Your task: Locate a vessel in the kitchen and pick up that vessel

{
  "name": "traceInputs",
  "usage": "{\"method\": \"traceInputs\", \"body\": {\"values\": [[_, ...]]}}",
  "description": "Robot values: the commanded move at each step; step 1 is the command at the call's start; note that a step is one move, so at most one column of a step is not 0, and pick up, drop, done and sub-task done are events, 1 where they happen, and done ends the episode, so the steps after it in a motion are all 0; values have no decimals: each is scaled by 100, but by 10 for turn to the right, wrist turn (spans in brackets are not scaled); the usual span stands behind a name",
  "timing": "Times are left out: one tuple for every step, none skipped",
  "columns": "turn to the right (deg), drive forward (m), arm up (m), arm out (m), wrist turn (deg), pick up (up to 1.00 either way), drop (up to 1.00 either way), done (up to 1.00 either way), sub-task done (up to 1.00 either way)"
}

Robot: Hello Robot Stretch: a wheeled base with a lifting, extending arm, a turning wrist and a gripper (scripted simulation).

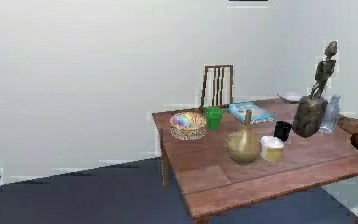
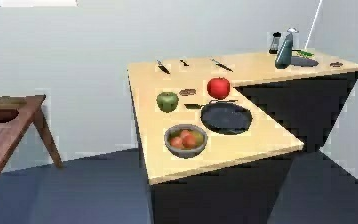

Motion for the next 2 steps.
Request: {"method": "traceInputs", "body": {"values": [[-450,0,0,0,0,0,0,0,0],[-210,0,0,0,0,0,0,0,0]]}}
